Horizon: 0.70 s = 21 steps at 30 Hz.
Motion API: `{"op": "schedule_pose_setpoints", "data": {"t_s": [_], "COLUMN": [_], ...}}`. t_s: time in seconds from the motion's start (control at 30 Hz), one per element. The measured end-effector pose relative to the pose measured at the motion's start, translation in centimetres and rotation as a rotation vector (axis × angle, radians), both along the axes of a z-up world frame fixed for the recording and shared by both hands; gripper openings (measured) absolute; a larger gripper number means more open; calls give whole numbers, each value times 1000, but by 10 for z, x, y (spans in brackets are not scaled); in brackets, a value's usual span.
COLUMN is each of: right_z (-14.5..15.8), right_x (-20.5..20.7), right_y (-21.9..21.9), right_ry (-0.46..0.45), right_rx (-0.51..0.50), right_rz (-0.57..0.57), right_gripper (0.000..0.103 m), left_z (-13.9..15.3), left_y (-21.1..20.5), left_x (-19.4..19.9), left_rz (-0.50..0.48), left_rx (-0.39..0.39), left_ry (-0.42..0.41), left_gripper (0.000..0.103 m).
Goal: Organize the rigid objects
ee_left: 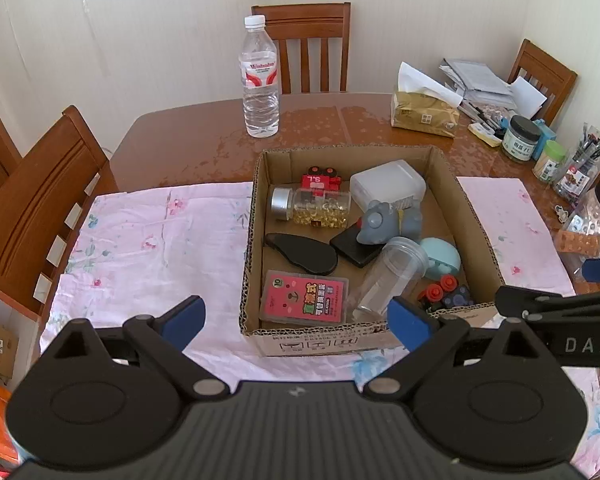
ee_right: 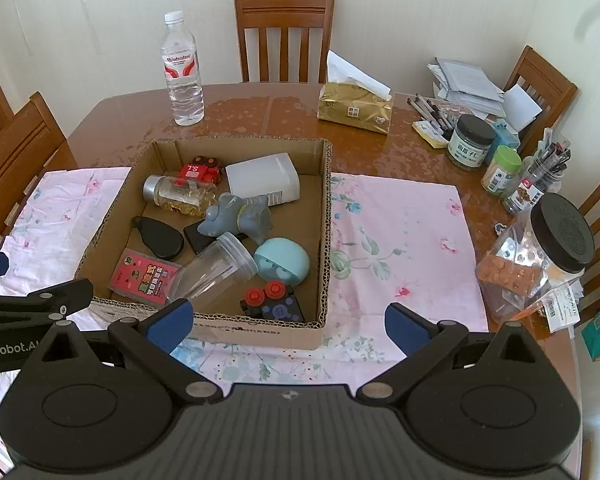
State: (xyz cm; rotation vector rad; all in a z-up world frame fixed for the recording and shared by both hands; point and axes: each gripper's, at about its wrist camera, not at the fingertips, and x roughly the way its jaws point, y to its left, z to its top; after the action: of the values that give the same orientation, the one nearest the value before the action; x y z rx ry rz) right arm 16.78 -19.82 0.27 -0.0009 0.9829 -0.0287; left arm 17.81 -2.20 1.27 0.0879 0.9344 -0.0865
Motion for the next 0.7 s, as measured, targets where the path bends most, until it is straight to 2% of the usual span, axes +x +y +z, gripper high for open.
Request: {"op": "schedule_pose_setpoints", "data": {"t_s": [0.7], "right_z": [6], "right_x": [-8], "right_y": [0], "right_ry": [-20], "right_rx": [-1], "right_rz": [-4], "right_gripper": [103], "left_z": [4], "left_y": [2], "left_x": [-9], "left_rz": [12], "left_rx": [0], "left_ry": [8], "left_gripper": [97]}}
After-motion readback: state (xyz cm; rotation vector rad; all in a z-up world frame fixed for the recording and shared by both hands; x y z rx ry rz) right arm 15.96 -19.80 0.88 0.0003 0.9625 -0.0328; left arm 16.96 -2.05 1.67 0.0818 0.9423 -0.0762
